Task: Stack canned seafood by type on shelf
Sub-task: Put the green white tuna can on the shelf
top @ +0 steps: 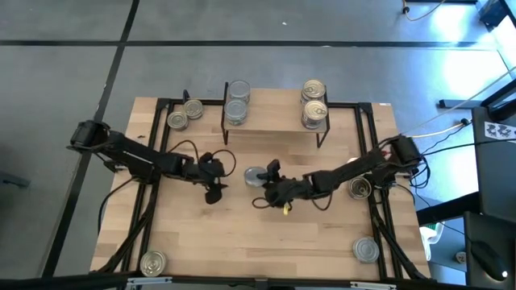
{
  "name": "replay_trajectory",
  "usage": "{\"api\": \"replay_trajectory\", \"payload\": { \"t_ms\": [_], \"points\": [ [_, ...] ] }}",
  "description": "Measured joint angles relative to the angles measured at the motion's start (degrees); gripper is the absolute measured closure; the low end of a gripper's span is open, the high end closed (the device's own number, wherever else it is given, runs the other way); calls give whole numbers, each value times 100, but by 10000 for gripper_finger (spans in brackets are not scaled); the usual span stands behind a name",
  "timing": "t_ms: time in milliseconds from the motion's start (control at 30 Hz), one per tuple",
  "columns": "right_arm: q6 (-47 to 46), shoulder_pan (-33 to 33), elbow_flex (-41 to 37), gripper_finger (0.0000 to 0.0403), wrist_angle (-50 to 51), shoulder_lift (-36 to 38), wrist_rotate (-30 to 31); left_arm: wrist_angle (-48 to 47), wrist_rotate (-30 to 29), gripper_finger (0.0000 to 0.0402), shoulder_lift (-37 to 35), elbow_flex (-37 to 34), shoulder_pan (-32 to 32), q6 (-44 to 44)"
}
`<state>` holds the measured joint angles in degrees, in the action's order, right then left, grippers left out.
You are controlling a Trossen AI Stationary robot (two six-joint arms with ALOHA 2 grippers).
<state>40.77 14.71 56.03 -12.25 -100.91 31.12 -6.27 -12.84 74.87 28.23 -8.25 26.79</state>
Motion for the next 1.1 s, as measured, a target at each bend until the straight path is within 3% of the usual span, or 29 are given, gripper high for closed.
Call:
{"api": "replay_trajectory", "payload": {
  "t_ms": [167, 333, 567, 800, 1100],
  "points": [
    [304, -282, 143, 259, -83, 595, 419, -880, -411, 169, 9, 0, -233, 541],
    [318, -898, 433, 259, 147, 757, 429, -724, -522, 169, 7, -21, -361, 587],
    [104, -2009, 577, 259, 347, 694, -270, 265, -735, 169, 1, -548, -365, 600],
    [-332, -2804, 584, 259, 422, 676, -1135, 584, -917, 169, 0, -793, -361, 779],
    [-297, -3260, 595, 259, 147, 519, -1130, 599, -951, 169, -4, -793, -360, 885]
  ]
}}
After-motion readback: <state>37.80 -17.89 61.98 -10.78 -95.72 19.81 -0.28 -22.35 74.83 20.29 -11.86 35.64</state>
